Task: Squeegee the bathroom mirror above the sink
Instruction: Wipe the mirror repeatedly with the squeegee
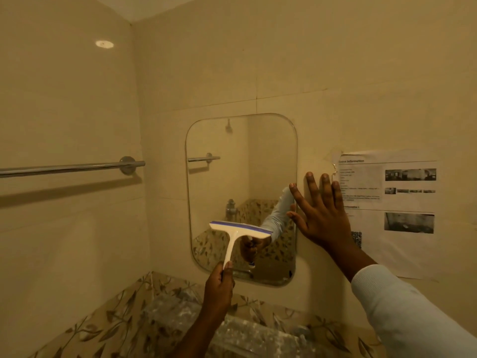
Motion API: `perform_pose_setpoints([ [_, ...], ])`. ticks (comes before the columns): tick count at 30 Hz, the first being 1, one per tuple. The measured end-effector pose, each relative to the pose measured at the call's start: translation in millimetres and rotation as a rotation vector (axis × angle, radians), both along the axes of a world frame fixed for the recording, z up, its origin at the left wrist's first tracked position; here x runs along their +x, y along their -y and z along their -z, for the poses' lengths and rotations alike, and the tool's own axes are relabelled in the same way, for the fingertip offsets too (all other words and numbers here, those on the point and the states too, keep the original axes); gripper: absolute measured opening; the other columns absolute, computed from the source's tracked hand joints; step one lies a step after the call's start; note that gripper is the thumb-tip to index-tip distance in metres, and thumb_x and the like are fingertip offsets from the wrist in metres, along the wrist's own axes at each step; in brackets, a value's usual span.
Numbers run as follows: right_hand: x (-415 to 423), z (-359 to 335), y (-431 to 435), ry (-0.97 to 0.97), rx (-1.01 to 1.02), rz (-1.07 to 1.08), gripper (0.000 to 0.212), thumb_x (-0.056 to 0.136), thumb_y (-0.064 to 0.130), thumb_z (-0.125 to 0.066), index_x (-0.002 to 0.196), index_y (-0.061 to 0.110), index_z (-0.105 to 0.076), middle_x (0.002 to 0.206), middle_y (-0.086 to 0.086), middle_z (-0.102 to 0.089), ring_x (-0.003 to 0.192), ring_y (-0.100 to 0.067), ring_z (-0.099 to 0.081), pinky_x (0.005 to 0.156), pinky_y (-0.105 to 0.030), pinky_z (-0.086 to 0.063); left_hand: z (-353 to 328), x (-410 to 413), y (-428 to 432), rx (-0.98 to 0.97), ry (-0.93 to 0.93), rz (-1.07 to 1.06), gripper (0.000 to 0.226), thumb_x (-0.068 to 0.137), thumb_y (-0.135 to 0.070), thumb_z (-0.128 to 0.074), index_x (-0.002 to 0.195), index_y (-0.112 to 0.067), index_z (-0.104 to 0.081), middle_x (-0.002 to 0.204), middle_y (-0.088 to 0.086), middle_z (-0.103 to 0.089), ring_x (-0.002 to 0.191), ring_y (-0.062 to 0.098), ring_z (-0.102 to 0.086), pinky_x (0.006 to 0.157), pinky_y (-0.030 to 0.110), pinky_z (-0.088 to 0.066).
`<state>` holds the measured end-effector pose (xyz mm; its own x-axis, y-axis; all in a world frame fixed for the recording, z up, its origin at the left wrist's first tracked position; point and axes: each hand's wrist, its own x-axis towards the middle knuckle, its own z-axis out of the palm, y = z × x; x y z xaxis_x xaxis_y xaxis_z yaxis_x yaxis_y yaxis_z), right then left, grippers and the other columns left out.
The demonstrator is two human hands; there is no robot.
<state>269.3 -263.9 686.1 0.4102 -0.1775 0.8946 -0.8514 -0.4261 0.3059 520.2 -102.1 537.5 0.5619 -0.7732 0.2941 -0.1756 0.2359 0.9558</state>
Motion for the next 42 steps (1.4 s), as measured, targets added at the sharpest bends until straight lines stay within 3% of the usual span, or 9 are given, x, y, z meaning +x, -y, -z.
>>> perform_pose_setpoints([
  [4,-1,0,-1,-0.005,0.009,0.004,0.080,0.102,0.073,-0.026,0.169,0.030,-0.014,0.176,-0.018,-0.001,0.161,-0.047,0.002,0.130,-0.063,-0.006,27,-1,-16,0.068,-0.023,0.031,0.025,0.108,-0.034,-0.048,0.108,-0.017,-0.066,0.061,0.001,-0.041,0.046,0.011,-0.034,0.045,0.028,-0.030],
  [7,0,-1,-2,-0.008,0.015,-0.001,0.080,0.103,0.072,-0.026,0.169,0.030,-0.012,0.176,-0.018,0.000,0.161,-0.047,0.002,0.130,-0.064,-0.006,41,-5,-28,0.091,-0.024,0.007,0.029,0.107,-0.037,-0.049,0.101,-0.012,-0.064,0.063,0.006,-0.041,0.047,0.013,-0.034,0.047,0.032,-0.029],
  [11,0,0,0,-0.007,0.024,-0.005,0.079,0.103,0.072,-0.025,0.169,0.030,-0.011,0.176,-0.018,-0.001,0.161,-0.047,0.002,0.129,-0.064,-0.007,34,-21,-31,-0.004,-0.042,0.000,0.038,0.102,-0.044,-0.051,0.089,-0.009,-0.057,0.062,0.007,-0.039,0.047,0.014,-0.033,0.047,0.032,-0.029],
  [15,-1,-1,-2,-0.012,0.038,-0.010,0.078,0.103,0.072,-0.021,0.169,0.030,-0.012,0.176,-0.018,-0.001,0.161,-0.047,0.002,0.129,-0.064,-0.008,8,-39,-15,-0.075,-0.058,0.027,0.037,0.107,-0.038,-0.048,0.095,-0.005,-0.059,0.059,0.002,-0.040,0.046,0.014,-0.031,0.046,0.031,-0.027],
  [31,1,0,2,-0.010,0.021,-0.009,0.080,0.103,0.073,-0.023,0.169,0.030,-0.011,0.176,-0.018,0.001,0.161,-0.047,0.003,0.129,-0.064,-0.006,63,-57,-3,0.009,0.102,0.001,0.049,0.092,-0.058,-0.049,0.091,-0.010,-0.060,0.058,-0.001,-0.041,0.048,0.011,-0.036,0.051,0.034,-0.032],
  [39,1,0,3,-0.003,0.008,-0.007,0.080,0.103,0.073,-0.024,0.169,0.031,-0.011,0.176,-0.018,0.000,0.161,-0.047,0.003,0.129,-0.063,-0.005,85,-56,-3,0.104,0.036,0.000,0.025,0.104,-0.043,-0.052,0.104,-0.025,-0.069,0.054,-0.005,-0.048,0.045,0.007,-0.042,0.048,0.026,-0.036],
  [42,1,0,3,-0.003,0.011,-0.010,0.080,0.103,0.073,-0.024,0.169,0.030,-0.011,0.176,-0.018,0.000,0.161,-0.047,0.003,0.129,-0.064,-0.006,93,-56,-5,0.131,0.006,0.012,0.021,0.103,-0.043,-0.053,0.100,-0.029,-0.068,0.052,-0.005,-0.045,0.045,0.010,-0.040,0.049,0.029,-0.034],
])
